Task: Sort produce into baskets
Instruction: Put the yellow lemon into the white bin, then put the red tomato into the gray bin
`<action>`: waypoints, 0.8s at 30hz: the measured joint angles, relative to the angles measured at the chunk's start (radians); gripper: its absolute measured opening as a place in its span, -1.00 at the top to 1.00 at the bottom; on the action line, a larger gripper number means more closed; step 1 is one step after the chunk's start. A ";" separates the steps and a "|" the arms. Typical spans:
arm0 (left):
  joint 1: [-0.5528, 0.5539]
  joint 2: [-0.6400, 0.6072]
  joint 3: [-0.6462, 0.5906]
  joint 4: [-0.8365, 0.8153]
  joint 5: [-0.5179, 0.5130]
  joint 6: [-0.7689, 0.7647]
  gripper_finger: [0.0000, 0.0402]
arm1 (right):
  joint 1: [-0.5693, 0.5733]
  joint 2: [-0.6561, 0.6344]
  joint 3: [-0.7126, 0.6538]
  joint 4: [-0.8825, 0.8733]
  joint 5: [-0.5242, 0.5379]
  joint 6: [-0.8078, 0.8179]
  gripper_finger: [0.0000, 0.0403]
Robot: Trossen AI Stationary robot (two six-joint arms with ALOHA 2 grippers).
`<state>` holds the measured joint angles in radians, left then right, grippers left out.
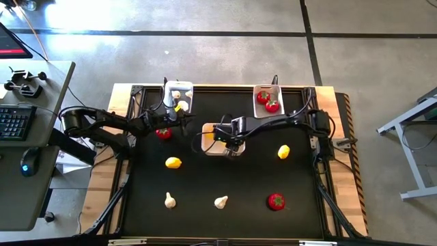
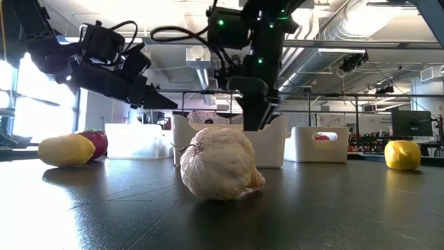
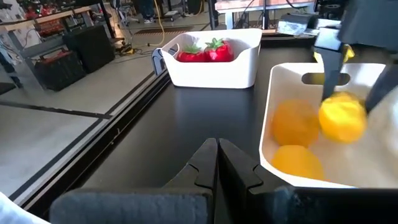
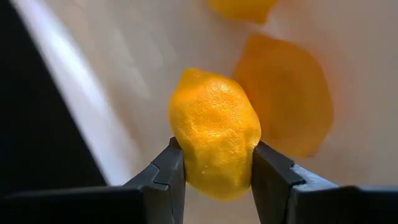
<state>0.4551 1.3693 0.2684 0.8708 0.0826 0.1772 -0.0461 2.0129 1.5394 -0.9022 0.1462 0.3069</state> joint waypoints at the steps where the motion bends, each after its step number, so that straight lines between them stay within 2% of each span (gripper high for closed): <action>1: 0.000 0.000 0.000 0.000 0.000 0.000 1.00 | -0.003 0.000 0.000 -0.008 0.009 0.000 0.41; 7: 0.000 0.000 0.000 -0.022 0.000 0.004 1.00 | -0.027 0.000 0.000 -0.036 0.015 -0.020 0.33; 9: 0.000 0.000 0.000 -0.035 0.000 0.013 1.00 | -0.028 0.000 0.000 -0.037 0.016 -0.039 0.21; 15: 0.000 0.000 0.000 -0.058 0.000 0.028 1.00 | -0.005 0.000 0.000 -0.040 0.065 -0.101 -0.29; 17: 0.000 0.000 0.000 -0.060 0.000 0.038 1.00 | 0.006 0.000 0.012 -0.064 0.084 -0.103 -0.40; 20: 0.000 0.000 0.000 -0.062 0.000 0.043 1.00 | 0.029 -0.001 0.049 -0.125 0.152 -0.090 -0.40; 24: 0.000 0.000 0.000 -0.063 0.000 0.043 1.00 | 0.060 -0.022 0.085 -0.177 0.227 -0.099 -0.16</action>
<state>0.4553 1.3693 0.2687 0.8081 0.0826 0.2207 0.0142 1.9904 1.6241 -1.0795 0.3729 0.2075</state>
